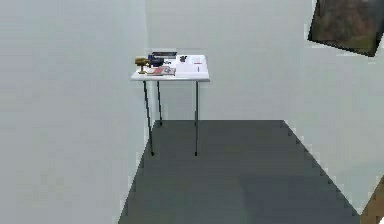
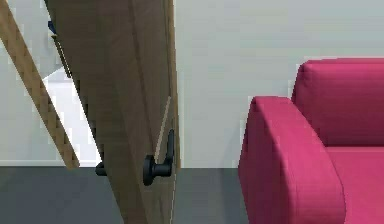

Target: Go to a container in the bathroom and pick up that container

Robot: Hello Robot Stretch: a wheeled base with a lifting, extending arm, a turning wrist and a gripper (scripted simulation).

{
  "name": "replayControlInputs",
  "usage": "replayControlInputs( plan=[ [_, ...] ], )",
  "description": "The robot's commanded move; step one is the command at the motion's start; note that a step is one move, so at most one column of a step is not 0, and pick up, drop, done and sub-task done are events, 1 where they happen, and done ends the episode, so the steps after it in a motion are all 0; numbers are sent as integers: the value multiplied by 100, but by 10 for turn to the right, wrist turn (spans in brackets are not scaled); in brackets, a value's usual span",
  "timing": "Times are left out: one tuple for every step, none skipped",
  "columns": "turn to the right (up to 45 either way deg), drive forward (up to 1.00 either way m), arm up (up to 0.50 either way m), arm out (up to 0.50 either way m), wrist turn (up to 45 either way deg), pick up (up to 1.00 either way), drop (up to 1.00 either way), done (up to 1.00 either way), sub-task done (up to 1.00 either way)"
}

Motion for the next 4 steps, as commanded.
replayControlInputs(
  plan=[
    [60,0,0,0,0,0,0,0,0],
    [0,30,0,0,0,0,0,0,0],
    [390,0,0,0,0,0,0,0,0],
    [0,40,0,0,0,0,0,0,0]
  ],
)
